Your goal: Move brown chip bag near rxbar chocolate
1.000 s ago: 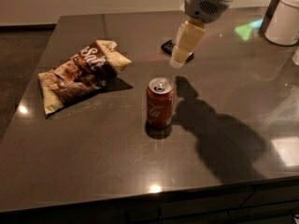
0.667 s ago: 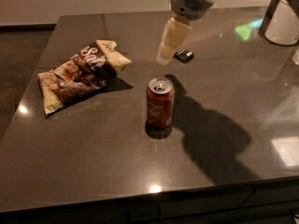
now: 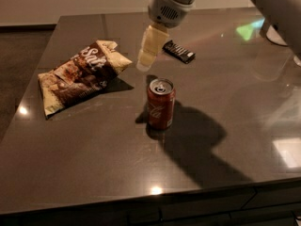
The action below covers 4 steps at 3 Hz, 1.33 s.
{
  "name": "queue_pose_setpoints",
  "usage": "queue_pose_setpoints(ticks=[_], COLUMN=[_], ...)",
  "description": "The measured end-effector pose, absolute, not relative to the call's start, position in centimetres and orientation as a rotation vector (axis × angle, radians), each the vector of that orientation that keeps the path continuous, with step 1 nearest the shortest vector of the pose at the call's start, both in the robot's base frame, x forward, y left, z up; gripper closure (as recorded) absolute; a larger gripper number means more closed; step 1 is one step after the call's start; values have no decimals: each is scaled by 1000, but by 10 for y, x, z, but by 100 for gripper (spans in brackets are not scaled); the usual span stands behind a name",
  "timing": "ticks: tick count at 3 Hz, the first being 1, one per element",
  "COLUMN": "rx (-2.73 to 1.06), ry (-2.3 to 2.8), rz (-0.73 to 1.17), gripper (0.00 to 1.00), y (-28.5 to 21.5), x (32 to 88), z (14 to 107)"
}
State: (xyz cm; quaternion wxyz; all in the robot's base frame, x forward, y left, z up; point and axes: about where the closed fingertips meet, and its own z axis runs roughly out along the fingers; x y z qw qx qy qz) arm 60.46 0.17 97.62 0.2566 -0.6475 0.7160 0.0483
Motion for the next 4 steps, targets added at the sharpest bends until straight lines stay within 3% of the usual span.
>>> queue_pose_setpoints(ticks=[2, 4], rx=[-1798, -1857], ry=[1890, 1844], rz=[133, 144], gripper=[0, 0], y=[25, 62], x=[595, 631], z=[965, 943])
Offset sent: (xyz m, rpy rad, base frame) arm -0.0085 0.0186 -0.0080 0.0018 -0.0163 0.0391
